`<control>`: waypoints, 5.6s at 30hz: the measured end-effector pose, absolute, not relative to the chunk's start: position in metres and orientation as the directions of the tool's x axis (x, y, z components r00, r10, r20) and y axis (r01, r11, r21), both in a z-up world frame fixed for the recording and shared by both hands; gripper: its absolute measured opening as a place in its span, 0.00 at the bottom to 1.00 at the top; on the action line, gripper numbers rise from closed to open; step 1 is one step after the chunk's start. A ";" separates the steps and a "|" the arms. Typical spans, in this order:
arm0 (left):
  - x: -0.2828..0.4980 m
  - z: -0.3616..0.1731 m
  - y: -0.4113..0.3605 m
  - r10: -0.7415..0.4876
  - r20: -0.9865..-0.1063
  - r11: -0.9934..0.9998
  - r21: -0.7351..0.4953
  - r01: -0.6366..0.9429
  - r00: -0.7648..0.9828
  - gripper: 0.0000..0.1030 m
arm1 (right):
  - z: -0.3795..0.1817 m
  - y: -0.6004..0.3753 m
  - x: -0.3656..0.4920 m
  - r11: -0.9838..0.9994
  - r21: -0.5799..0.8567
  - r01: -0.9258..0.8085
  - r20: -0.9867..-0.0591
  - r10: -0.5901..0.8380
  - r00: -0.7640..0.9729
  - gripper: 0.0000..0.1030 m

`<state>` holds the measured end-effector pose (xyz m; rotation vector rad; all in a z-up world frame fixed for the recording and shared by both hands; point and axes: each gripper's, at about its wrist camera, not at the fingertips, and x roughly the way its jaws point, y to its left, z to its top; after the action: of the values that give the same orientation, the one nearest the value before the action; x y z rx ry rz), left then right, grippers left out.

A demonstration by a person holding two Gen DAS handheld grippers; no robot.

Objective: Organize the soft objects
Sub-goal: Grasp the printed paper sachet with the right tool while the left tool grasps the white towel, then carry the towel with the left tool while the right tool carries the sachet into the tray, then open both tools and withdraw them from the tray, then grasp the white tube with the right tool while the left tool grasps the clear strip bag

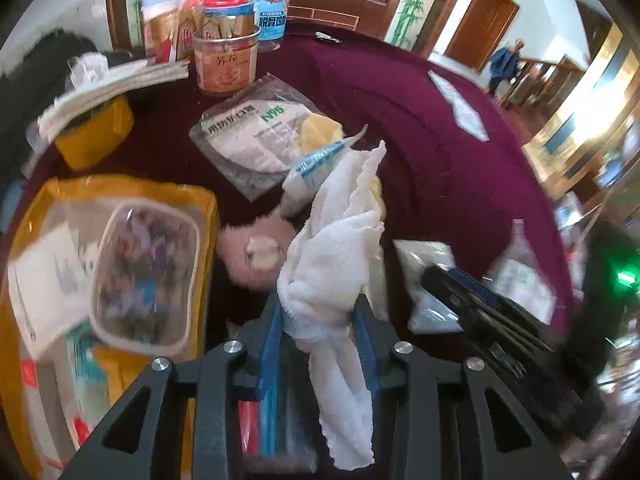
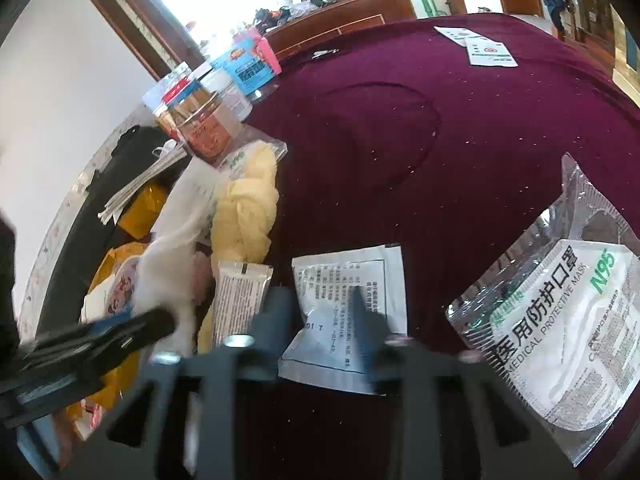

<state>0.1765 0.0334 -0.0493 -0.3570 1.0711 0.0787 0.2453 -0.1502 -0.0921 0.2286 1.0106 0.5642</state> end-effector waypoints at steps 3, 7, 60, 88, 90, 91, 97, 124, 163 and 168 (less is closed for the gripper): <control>0.157 -0.039 0.042 -0.206 -0.847 0.909 -0.351 -0.224 0.490 0.35 | -0.090 -0.152 0.244 0.844 0.421 -0.333 -0.727 0.533 0.432 0.50; 0.131 -0.030 0.050 -0.291 -0.820 0.871 -0.440 -0.218 0.493 0.35 | -0.093 -0.139 0.243 0.871 0.334 -0.360 -0.764 0.474 0.438 0.50; 0.026 -0.055 0.205 -0.089 -0.844 0.799 -0.378 -0.469 0.528 0.36 | -0.046 0.045 0.072 0.566 0.380 -0.732 -0.652 0.725 0.222 0.07; 0.015 -0.005 0.122 0.005 -0.774 0.891 -0.283 -0.354 0.633 0.71 | -0.019 -0.069 0.059 0.540 0.477 -0.694 -0.536 0.804 0.258 0.66; 0.019 -0.005 0.106 -0.023 -0.773 0.903 -0.289 -0.319 0.634 0.71 | -0.020 -0.092 0.070 0.575 0.479 -0.663 -0.536 0.790 0.298 0.66; 0.021 -0.006 0.097 -0.034 -0.774 0.910 -0.286 -0.301 0.632 0.71 | -0.021 -0.102 0.076 0.598 0.477 -0.644 -0.540 0.778 0.321 0.66; 0.030 -0.015 0.062 -0.059 -0.789 0.935 -0.258 -0.243 0.612 0.71 | -0.039 -0.144 0.112 0.655 0.532 -0.536 -0.554 0.748 0.365 0.61; 0.043 -0.033 0.046 -0.095 -0.815 0.948 -0.248 -0.197 0.571 0.71 | -0.090 -0.094 0.204 0.823 0.397 -0.406 -0.754 0.544 0.367 0.34; 0.136 -0.081 0.002 0.041 -0.928 0.988 -0.019 -0.156 0.370 0.41 | -0.088 -0.174 0.195 0.822 0.459 -0.336 -0.682 0.569 0.460 0.27; 0.122 -0.077 -0.006 -0.045 -0.921 0.986 -0.102 -0.129 0.388 0.44 | -0.088 -0.173 0.194 0.822 0.457 -0.339 -0.683 0.568 0.458 0.27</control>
<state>0.1224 -0.0056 -0.0765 -0.1672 1.1727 0.0541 0.1944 -0.1730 -0.0879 0.2721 0.9409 0.5670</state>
